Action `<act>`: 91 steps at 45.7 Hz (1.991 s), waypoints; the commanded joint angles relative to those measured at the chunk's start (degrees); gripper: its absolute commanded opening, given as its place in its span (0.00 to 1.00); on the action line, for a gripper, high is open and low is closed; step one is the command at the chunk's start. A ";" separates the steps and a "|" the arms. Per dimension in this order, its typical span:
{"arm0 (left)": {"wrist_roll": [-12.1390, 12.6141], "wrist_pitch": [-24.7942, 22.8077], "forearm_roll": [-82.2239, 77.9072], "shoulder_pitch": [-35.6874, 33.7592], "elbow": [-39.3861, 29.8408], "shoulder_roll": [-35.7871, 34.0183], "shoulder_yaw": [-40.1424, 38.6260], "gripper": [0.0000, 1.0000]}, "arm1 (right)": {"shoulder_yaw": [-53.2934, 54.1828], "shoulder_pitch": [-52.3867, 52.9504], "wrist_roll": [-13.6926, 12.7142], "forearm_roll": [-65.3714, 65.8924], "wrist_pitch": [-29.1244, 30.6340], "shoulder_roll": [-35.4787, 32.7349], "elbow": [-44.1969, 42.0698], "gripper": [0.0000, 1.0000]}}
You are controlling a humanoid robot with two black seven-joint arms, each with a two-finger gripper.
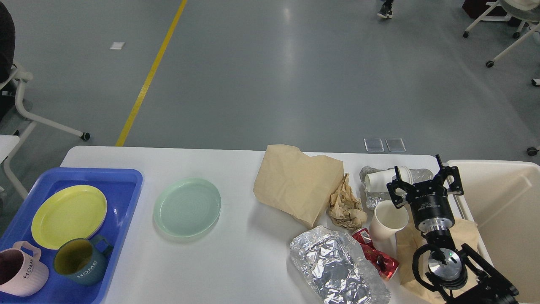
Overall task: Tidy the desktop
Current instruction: 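Lift the pink mug and place it in the blue tray corner, then move the left gripper to the pale green plate and grip its rim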
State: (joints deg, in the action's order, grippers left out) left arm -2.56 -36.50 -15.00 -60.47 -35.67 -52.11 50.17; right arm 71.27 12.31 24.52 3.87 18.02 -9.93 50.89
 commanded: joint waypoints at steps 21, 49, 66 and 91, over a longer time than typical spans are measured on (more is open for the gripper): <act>-0.25 1.60 1.02 -20.90 -18.37 -3.00 17.84 0.87 | 0.01 0.00 0.00 0.00 0.00 0.00 0.00 1.00; -12.38 1.43 7.97 -73.03 -49.40 22.03 49.84 0.87 | 0.01 0.00 0.00 0.00 0.00 0.00 0.00 1.00; -12.03 -5.68 19.48 -87.53 -59.60 41.99 47.65 0.87 | 0.01 0.00 0.00 0.00 0.00 0.00 0.00 1.00; -12.64 -10.35 20.80 -88.34 -61.36 44.02 46.06 0.95 | 0.01 0.00 0.00 0.00 0.00 0.00 0.00 1.00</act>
State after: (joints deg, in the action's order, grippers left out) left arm -15.27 -46.20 5.97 -150.19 -97.46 -7.59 95.71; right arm 71.26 12.30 24.52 3.87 18.02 -9.93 50.90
